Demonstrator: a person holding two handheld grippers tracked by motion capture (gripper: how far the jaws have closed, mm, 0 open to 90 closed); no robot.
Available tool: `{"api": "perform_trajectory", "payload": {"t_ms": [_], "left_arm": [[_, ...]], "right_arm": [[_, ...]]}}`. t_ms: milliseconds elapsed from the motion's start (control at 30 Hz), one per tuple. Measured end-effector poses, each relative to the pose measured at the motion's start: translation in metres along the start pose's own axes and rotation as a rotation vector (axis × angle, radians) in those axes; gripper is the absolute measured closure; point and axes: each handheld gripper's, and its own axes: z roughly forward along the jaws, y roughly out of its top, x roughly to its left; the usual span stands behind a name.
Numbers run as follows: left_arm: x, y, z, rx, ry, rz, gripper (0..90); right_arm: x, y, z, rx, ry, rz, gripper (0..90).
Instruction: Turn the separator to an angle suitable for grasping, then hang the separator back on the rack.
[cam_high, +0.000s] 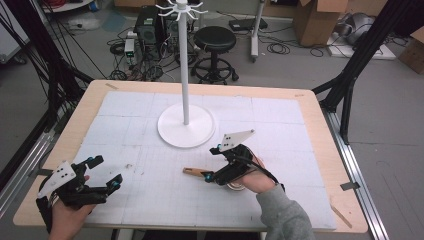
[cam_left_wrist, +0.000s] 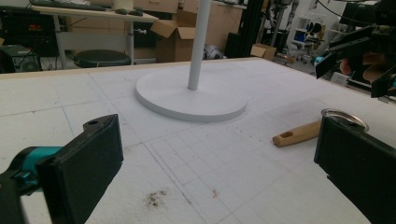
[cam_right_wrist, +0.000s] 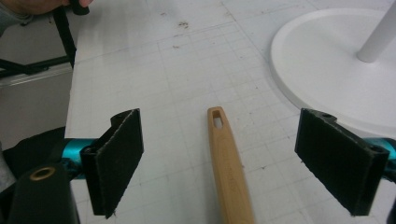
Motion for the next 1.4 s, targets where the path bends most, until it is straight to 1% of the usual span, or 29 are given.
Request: {"api": "perform_trajectory", "payload": {"t_ms": [33, 67, 100, 333, 367, 400, 433, 500, 633, 700, 800, 867, 900, 933, 1033, 1133, 1300, 1333, 1367, 1400], "left_arm": [[0.000, 0.000, 0.000, 0.001, -0.001, -0.001, 1.8], [0.000, 0.000, 0.000, 0.002, -0.001, -0.001, 1.8], [0.000, 0.000, 0.000, 0.001, 0.000, -0.002, 1.8], [0.000, 0.000, 0.001, 0.005, 0.000, -0.002, 1.8], [0.000, 0.000, 0.001, 0.007, 0.000, 0.000, 1.8], [-0.001, -0.001, 0.000, 0.008, -0.001, -0.001, 1.8], [-0.001, -0.001, 0.000, 0.007, -0.001, 0.000, 1.8], [-0.001, -0.001, -0.001, 0.006, 0.000, 0.000, 1.8], [0.000, 0.000, -0.002, 0.004, 0.005, 0.001, 1.8], [0.000, 0.000, -0.002, 0.005, 0.005, 0.001, 1.8], [-0.001, -0.001, -0.001, 0.010, 0.003, 0.004, 1.8], [-0.002, 0.000, 0.000, 0.010, -0.001, 0.004, 1.8], [-0.002, 0.000, 0.000, 0.008, -0.002, 0.003, 1.8], [-0.002, 0.000, 0.000, 0.008, -0.002, 0.003, 1.8], [-0.002, 0.000, 0.001, 0.010, -0.005, 0.004, 1.8], [-0.002, 0.000, 0.001, 0.011, -0.004, 0.004, 1.8], [-0.001, -0.001, 0.000, 0.011, -0.001, -0.001, 1.8], [-0.001, -0.001, 0.000, 0.012, -0.001, 0.000, 1.8], [-0.002, -0.001, 0.000, 0.011, -0.001, -0.001, 1.8], [-0.002, -0.001, 0.000, 0.010, -0.002, -0.002, 1.8]], "right_arm": [[-0.001, 0.000, -0.001, 0.001, -0.006, 0.002, 7.6], [-0.002, 0.000, -0.002, 0.005, -0.013, 0.007, 3.4], [-0.002, 0.000, -0.003, 0.012, -0.012, 0.015, 1.4], [-0.003, 0.000, -0.005, 0.039, -0.028, -0.008, 1.4], [-0.004, 0.001, -0.005, 0.043, -0.027, -0.018, 1.5], [-0.003, 0.001, -0.005, 0.062, -0.025, -0.035, 1.5], [-0.003, 0.001, -0.004, 0.069, -0.023, -0.041, 1.5], [-0.002, 0.002, -0.004, 0.083, -0.022, -0.038, 1.5], [-0.004, 0.001, -0.001, 0.101, -0.020, -0.056, 1.8], [-0.005, 0.001, 0.000, 0.107, -0.013, -0.056, 1.8], [-0.004, 0.001, 0.001, 0.115, -0.017, -0.065, 2.0], [-0.003, 0.000, 0.003, 0.127, -0.014, -0.077, 3.2], [-0.002, 0.000, 0.004, 0.139, -0.016, -0.077, 3.3], [-0.002, 0.000, 0.004, 0.139, -0.016, -0.077, 3.3], [-0.002, -0.001, 0.008, 0.171, -0.015, -0.100, 4.3], [-0.002, -0.002, 0.011, 0.188, -0.008, -0.098, 5.4], [-0.003, -0.004, 0.016, 0.238, -0.007, -0.107, 7.9], [-0.003, -0.004, 0.017, 0.246, -0.014, -0.111, 8.5], [-0.003, -0.004, 0.018, 0.261, -0.013, -0.110, 11.4], [-0.003, -0.004, 0.019, 0.276, -0.009, -0.120, 14.5]]}}
